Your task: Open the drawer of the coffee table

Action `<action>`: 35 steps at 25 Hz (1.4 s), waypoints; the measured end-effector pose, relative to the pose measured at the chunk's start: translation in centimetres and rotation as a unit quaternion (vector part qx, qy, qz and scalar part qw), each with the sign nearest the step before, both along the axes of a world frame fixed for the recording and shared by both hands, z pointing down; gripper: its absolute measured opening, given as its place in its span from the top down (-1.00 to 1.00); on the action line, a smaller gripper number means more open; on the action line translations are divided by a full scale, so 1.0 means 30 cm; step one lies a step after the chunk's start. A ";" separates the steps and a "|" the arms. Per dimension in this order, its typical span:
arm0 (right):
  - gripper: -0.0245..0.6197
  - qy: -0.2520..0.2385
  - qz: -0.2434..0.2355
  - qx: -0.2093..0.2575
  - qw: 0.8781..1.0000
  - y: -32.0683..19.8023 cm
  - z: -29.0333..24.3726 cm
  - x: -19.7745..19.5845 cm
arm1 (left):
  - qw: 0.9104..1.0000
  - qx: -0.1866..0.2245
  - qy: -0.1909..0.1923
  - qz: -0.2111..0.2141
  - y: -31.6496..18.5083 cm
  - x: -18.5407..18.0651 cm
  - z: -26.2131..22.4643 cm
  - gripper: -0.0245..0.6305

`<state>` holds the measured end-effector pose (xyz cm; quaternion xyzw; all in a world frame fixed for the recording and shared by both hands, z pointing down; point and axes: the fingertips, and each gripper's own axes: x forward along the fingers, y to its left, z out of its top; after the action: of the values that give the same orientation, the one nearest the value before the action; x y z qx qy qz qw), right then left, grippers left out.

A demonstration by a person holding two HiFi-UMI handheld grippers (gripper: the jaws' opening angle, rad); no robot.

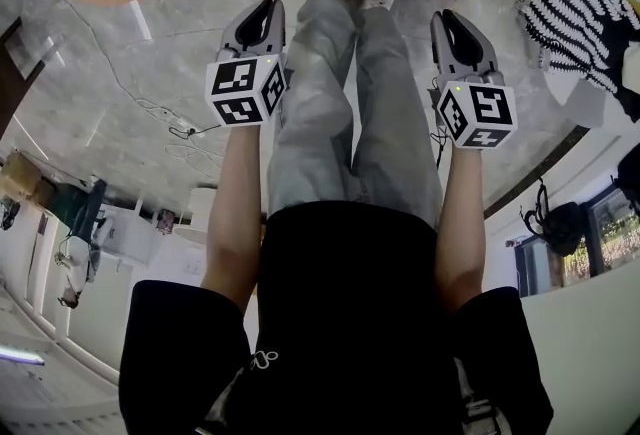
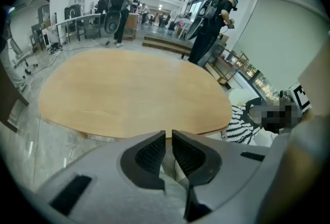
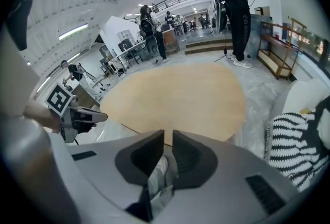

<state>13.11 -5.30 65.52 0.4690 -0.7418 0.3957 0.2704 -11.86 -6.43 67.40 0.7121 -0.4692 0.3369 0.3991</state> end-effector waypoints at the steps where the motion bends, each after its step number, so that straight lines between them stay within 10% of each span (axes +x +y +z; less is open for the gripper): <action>1: 0.88 0.007 -0.006 -0.005 1.000 0.013 0.020 0.001 | 1.000 -0.002 -0.001 0.001 0.007 -0.004 0.019 0.89; 18: 0.39 0.151 -0.136 -0.053 0.978 0.095 0.329 0.134 | 0.996 -0.050 -0.075 0.022 0.050 -0.127 0.341 0.57; 35: 0.38 0.166 -0.158 -0.058 0.971 0.017 0.504 0.169 | 0.994 -0.032 -0.096 0.047 -0.039 -0.166 0.482 0.38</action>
<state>18.17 -4.81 80.64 0.3881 -0.7269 0.3070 0.4763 -16.84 -7.60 81.85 0.6843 -0.4607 0.4369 0.3586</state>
